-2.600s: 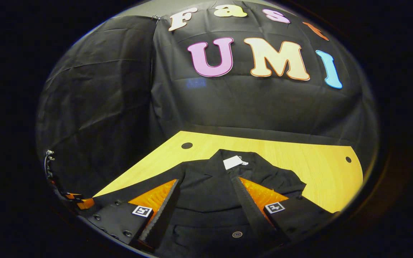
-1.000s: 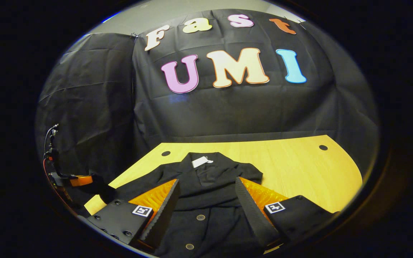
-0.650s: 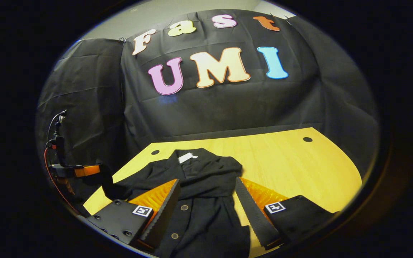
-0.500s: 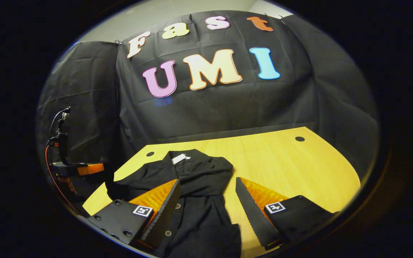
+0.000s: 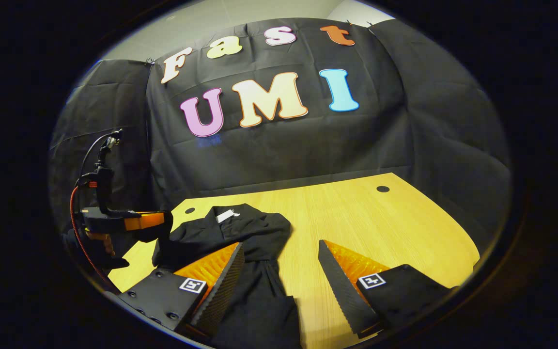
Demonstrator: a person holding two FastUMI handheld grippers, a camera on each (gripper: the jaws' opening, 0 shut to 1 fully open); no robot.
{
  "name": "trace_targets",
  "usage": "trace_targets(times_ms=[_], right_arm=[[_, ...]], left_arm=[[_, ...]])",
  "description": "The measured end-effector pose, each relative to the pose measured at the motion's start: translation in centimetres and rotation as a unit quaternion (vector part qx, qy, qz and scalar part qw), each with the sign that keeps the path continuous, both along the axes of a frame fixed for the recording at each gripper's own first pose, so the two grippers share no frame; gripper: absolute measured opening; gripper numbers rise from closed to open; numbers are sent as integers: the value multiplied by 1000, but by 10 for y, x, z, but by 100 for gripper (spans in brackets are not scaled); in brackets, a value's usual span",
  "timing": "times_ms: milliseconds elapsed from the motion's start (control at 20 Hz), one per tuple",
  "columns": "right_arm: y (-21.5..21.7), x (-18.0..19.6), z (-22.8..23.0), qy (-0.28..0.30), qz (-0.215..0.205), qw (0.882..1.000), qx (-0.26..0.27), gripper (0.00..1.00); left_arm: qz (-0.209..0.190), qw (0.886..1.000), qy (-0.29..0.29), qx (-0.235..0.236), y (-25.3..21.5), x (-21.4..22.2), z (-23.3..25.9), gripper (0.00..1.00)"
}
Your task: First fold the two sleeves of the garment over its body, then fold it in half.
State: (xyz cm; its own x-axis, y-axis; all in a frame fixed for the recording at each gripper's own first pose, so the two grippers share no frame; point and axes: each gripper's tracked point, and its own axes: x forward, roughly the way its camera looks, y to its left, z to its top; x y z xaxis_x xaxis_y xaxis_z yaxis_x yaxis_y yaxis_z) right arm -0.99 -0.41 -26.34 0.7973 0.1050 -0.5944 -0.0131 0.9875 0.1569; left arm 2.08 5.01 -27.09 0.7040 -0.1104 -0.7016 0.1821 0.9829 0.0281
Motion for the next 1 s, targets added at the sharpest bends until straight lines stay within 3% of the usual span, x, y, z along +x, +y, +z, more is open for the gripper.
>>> trace_targets(times_ms=[50,100,150,250,300,450,500,550,700,800,950,1000], right_arm=[[-4,-3,0,1,-4,1000,-1,93],[-9,-6,0,2,-8,1000,-1,98],[-13,-8,0,2,-12,1000,-2,93],[-20,-14,-1,6,-17,1000,-6,93],[-25,-17,0,7,-20,1000,-8,98],[-35,-25,-1,9,-28,1000,-11,98],[-38,-28,-1,10,-30,999,-11,93],[-40,-31,-2,13,-31,999,-12,98],[-50,-38,-5,20,-34,999,-14,98],[-56,-43,-6,23,-34,999,-14,93],[-64,-49,-8,26,-32,999,-11,93],[-65,-51,-7,26,-29,999,-9,98]], left_arm=[[-5,1000,0,-4,-9,4,-2,0],[-10,1000,1,-8,-17,7,-3,0],[-14,1000,2,-8,-24,10,-4,0],[-27,1000,2,-8,-38,16,-7,0],[-34,999,3,-7,-45,18,-10,0],[-50,999,15,-6,-64,22,-19,0],[-54,998,21,-7,-72,23,-24,0],[-56,998,28,-8,-77,24,-28,0],[-68,997,44,-4,-96,22,-40,0],[-73,996,52,1,-108,22,-47,0],[-73,996,48,14,-120,27,-48,0],[-66,997,39,27,-119,31,-45,0]])
